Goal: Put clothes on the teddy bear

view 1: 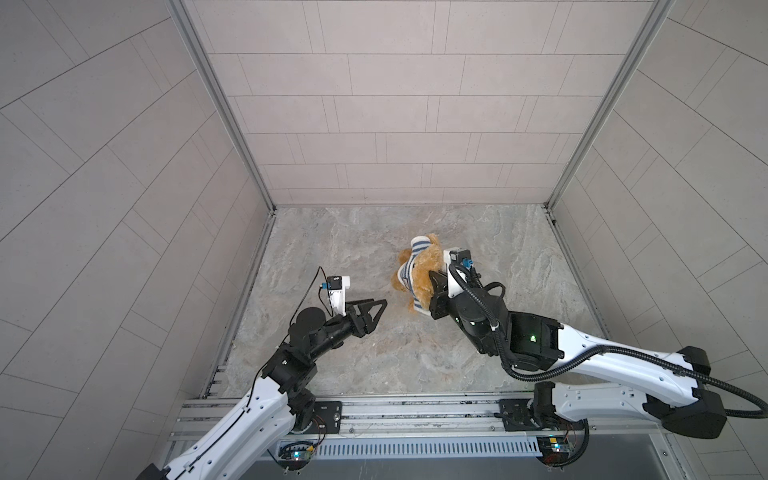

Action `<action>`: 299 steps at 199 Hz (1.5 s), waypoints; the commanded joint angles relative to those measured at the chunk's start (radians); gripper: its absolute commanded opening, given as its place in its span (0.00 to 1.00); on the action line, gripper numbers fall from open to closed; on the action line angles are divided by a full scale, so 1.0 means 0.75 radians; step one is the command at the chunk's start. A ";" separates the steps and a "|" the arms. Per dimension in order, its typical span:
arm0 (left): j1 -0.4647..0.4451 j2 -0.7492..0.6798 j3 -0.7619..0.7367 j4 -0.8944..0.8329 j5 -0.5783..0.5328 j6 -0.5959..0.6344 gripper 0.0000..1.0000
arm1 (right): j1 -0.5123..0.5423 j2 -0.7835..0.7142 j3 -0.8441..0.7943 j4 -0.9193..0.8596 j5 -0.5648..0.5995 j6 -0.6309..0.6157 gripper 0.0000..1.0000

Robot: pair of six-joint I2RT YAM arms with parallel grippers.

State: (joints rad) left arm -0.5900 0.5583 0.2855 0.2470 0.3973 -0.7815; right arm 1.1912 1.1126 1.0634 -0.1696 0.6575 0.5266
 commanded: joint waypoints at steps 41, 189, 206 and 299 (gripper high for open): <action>-0.343 0.147 0.047 0.358 -0.097 -0.056 0.64 | 0.004 0.046 0.042 0.263 0.122 0.067 0.00; -0.451 0.326 0.198 0.425 -0.357 -0.065 0.49 | 0.006 0.010 -0.039 0.377 0.080 0.115 0.00; -0.451 0.344 0.213 0.426 -0.356 -0.062 0.46 | 0.005 0.014 -0.039 0.382 0.077 0.117 0.00; -0.451 0.332 0.182 0.426 -0.414 -0.075 0.11 | 0.009 0.022 -0.047 0.427 0.042 0.152 0.00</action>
State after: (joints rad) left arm -0.9245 0.8295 0.4191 0.5629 0.1127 -0.8444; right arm 1.1912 1.1477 1.0260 0.1020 0.6903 0.6113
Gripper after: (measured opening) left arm 0.152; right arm 0.075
